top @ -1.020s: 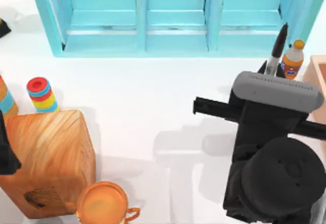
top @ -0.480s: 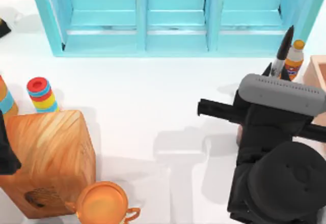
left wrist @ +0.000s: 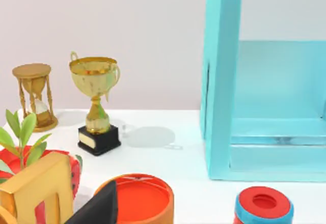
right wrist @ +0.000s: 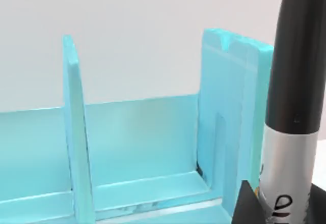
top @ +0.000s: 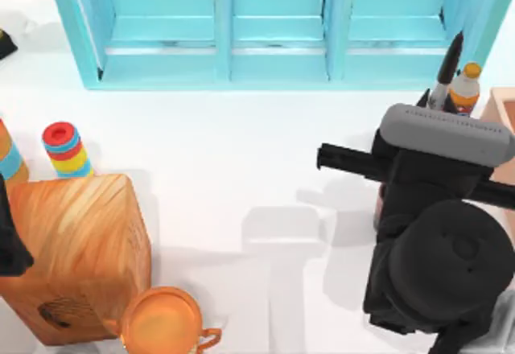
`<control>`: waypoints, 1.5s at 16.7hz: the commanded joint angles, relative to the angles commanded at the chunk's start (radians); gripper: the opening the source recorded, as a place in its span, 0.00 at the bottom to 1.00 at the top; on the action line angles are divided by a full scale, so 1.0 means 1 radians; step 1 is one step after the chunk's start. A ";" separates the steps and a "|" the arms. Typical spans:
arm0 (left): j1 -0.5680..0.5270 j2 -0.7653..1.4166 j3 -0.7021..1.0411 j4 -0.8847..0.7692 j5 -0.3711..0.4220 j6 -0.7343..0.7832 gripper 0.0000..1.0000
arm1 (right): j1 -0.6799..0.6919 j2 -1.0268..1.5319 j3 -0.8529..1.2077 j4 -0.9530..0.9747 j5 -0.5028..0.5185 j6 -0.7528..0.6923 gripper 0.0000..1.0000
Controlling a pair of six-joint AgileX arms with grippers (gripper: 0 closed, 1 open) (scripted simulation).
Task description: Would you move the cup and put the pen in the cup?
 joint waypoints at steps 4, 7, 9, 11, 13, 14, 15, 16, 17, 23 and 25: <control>0.000 0.000 0.000 0.000 0.000 0.000 1.00 | -0.039 0.017 0.002 -0.018 -0.040 0.034 0.00; 0.000 0.000 0.000 0.000 0.000 0.000 1.00 | -0.056 0.028 0.004 -0.024 -0.056 0.050 0.00; 0.000 0.000 0.000 0.000 0.000 0.000 1.00 | -0.056 0.028 0.004 -0.024 -0.056 0.050 0.00; 0.000 0.000 0.000 0.000 0.000 0.000 1.00 | -0.056 0.028 0.004 -0.024 -0.056 0.050 0.08; 0.000 0.000 0.000 0.000 0.000 0.000 1.00 | -0.056 0.028 0.004 -0.024 -0.056 0.050 0.23; 0.000 0.000 0.000 0.000 0.000 0.000 1.00 | -0.056 0.028 0.004 -0.024 -0.056 0.050 0.30; 0.000 0.000 0.000 0.000 0.000 0.000 1.00 | -0.056 0.028 0.004 -0.024 -0.056 0.050 0.38; 0.000 0.000 0.000 0.000 0.000 0.000 1.00 | -0.056 0.028 0.004 -0.024 -0.056 0.050 0.45; 0.000 0.000 0.000 0.000 0.000 0.000 1.00 | -0.056 0.028 0.004 -0.024 -0.056 0.050 0.53; 0.000 0.000 0.000 0.000 0.000 0.000 1.00 | -0.056 0.028 0.004 -0.024 -0.056 0.050 0.98; 0.000 0.000 0.000 0.000 0.000 0.000 1.00 | -0.056 0.028 0.004 -0.024 -0.056 0.050 1.00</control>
